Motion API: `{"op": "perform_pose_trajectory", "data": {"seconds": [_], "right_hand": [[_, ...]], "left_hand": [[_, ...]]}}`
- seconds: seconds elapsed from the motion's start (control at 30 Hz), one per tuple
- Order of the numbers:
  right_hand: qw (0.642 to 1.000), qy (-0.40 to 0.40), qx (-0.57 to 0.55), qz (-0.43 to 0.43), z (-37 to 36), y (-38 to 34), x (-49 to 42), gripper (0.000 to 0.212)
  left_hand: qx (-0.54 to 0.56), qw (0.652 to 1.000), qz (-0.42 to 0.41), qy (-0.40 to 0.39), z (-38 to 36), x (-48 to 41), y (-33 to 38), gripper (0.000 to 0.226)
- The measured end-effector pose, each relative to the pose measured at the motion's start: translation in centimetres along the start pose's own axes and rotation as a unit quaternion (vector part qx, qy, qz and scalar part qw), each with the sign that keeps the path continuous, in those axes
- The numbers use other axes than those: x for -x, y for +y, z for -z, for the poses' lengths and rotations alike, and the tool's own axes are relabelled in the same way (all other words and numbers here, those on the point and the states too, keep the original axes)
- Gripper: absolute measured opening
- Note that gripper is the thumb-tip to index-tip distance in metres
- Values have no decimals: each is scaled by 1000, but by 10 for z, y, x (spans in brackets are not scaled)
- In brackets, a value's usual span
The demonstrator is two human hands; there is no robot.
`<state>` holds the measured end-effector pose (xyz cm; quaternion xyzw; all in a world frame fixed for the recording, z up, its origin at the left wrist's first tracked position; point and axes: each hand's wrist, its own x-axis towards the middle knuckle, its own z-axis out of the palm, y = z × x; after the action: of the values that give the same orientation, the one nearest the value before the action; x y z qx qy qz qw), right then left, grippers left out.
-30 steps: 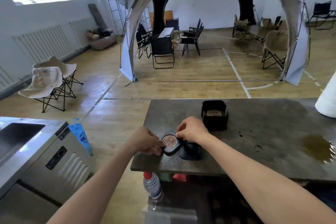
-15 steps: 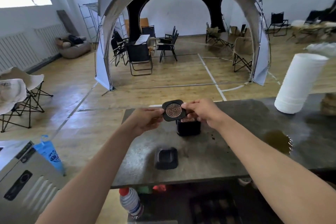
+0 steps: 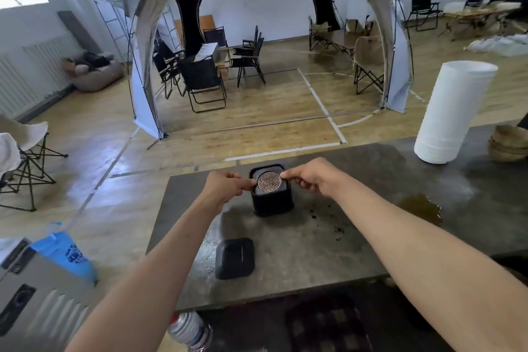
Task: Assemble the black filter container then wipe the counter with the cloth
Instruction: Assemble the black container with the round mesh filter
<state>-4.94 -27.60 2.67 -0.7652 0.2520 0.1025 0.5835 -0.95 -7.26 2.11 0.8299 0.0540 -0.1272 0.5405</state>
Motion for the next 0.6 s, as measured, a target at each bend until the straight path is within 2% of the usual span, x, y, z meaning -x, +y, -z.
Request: {"op": "perform_pose_trajectory", "data": {"seconds": [0.1, 0.23, 0.37, 0.5, 0.6], "right_hand": [[999, -4, 37, -27, -4, 5, -10, 33], [997, 14, 60, -40, -5, 7, -14, 28], [991, 56, 120, 5, -2, 4, -2, 38], [993, 73, 53, 78, 5, 2, 19, 28], [985, 75, 59, 146, -1, 12, 45, 30]], "left_hand": [[-11, 1000, 26, -1, -1, -1, -10, 43], [27, 999, 31, -8, -3, -4, -15, 44], [3, 1000, 24, -8, 0, -1, -18, 37], [-29, 1000, -4, -2, 18, 10, -25, 31], [-123, 992, -12, -37, 40, 26, -35, 38]]}}
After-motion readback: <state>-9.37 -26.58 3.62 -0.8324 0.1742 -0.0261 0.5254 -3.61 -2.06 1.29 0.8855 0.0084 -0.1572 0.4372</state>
